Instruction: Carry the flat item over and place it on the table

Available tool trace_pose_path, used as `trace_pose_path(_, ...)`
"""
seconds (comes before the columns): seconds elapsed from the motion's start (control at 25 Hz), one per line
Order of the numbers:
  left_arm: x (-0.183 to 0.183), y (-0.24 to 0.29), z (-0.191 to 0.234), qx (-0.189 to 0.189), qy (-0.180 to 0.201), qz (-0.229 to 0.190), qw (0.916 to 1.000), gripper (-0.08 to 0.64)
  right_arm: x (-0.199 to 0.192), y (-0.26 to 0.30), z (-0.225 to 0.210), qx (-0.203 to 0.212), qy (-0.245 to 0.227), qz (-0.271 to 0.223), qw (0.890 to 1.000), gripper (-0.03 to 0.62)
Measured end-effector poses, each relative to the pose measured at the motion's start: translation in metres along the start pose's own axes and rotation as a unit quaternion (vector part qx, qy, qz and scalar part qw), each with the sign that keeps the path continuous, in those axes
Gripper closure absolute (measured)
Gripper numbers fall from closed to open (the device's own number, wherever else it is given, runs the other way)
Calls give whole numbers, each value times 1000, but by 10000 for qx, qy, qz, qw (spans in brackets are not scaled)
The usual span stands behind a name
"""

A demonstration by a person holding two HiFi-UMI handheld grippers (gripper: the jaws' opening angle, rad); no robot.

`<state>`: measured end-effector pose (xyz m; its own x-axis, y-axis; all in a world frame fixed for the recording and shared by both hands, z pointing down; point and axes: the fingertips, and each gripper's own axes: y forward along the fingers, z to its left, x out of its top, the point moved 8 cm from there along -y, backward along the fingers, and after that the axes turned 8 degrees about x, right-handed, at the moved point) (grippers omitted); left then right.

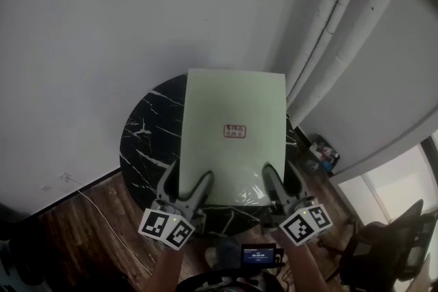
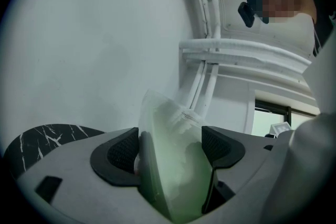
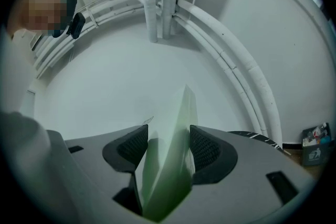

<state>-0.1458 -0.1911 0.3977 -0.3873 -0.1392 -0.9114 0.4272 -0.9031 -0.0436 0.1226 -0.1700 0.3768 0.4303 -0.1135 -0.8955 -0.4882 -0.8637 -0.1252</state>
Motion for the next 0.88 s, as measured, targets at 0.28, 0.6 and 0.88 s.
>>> trace_pose_path(0.28,-33,19,24,191,-174,354,9990,186,-31,16,-30,-161,212,323,9991,370)
trace_pose_path(0.6,-64,30,50,440,-322,742,9957,186,-66,32,-53,-331,469,671,9961,370)
trace_pose_path(0.88,-83,30,72,678,-408,990,9919,186,-95,46,-65,-368,673,1024,9918,370)
